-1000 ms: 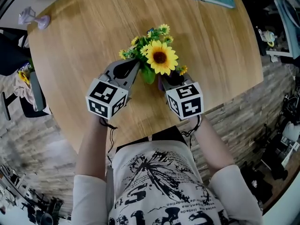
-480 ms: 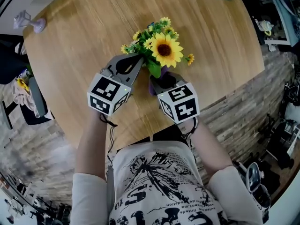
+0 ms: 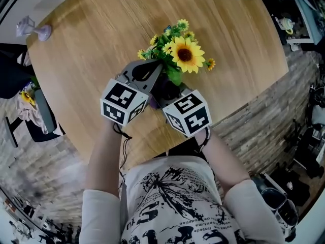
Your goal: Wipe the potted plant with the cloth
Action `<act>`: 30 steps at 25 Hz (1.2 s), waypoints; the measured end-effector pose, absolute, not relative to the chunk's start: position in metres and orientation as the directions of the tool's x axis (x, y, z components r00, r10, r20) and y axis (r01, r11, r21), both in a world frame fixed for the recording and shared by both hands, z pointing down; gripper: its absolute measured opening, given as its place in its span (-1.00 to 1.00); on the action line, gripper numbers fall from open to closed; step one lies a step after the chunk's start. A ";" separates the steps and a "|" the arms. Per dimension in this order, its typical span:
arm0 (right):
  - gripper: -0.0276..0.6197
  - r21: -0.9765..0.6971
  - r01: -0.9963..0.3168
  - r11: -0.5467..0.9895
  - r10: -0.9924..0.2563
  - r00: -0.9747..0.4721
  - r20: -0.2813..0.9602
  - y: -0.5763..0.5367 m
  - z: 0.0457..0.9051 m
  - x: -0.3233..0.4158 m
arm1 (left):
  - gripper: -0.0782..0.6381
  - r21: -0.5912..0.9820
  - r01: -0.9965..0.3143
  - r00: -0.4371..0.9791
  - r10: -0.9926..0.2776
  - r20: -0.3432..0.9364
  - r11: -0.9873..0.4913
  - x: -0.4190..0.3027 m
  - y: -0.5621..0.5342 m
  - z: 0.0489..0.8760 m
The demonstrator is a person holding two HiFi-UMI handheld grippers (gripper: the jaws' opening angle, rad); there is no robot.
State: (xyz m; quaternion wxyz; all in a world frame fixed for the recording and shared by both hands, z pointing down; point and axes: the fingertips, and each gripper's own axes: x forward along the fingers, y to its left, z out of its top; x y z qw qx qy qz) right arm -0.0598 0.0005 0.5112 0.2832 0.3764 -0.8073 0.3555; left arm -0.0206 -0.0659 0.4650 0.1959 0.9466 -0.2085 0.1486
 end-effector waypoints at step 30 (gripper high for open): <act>-0.67 -0.035 -0.940 0.340 -0.542 -0.226 0.809 -0.044 0.481 0.145 | -0.77 0.288 -0.652 0.727 -0.470 0.501 -0.702 -0.027 -0.070 0.471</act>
